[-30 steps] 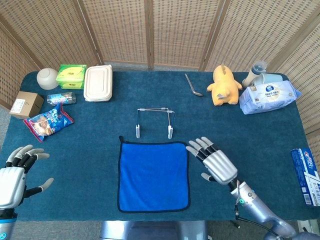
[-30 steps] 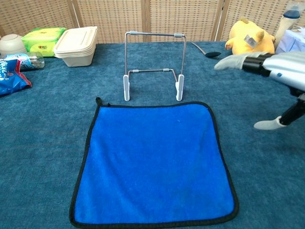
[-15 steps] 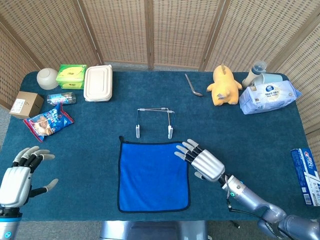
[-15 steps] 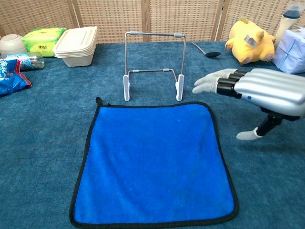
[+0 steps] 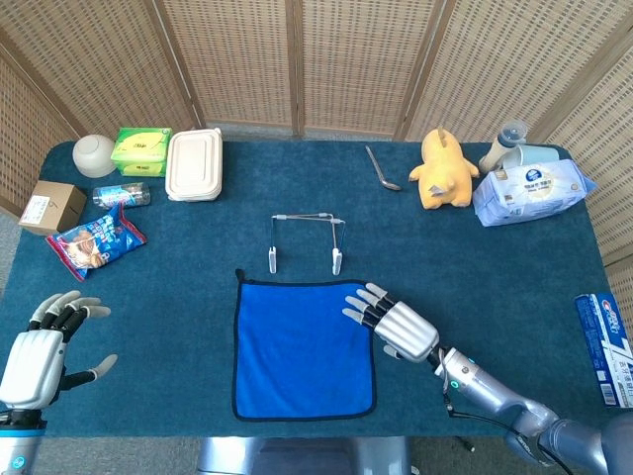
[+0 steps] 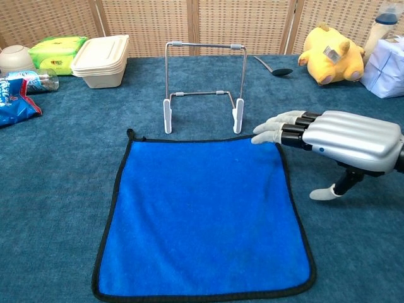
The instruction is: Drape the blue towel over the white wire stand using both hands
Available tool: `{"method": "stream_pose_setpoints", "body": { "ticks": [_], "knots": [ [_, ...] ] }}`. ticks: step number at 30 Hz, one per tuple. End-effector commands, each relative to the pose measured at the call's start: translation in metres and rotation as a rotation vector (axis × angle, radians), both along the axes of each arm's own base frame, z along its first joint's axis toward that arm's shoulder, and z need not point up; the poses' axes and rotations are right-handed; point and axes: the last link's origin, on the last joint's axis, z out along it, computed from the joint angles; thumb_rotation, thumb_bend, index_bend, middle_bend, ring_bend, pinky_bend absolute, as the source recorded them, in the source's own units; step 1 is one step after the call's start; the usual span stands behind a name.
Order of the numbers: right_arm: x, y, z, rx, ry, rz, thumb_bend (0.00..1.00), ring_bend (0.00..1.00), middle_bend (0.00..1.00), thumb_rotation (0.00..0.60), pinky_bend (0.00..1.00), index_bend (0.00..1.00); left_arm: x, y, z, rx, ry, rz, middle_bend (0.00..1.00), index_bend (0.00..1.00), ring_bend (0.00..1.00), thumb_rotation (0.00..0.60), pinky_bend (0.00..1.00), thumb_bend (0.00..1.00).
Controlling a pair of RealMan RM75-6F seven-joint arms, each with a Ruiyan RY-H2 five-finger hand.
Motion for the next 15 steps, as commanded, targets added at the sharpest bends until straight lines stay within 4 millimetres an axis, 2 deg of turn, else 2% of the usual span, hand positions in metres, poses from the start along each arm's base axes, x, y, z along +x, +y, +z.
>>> {"method": "stream_pose_setpoints", "body": {
  "ticks": [1,15],
  "knots": [
    [-0.0003,-0.0014,-0.0018,0.002,0.005,0.0,0.16,0.0,0.07,0.6,0.0,0.1,-0.0004,-0.0004,-0.0002,-0.001,-0.001,0.002,0.3,0.35,0.19,0.6,0.13,0.14],
    [-0.0039,-0.0087,-0.0086,0.0,0.048,0.015,0.16,0.0,0.07,0.6,0.0,0.1,-0.0026,-0.0016,-0.0004,-0.001,-0.004,0.006,0.3,0.35,0.19,0.6,0.13,0.14]
  ]
}}
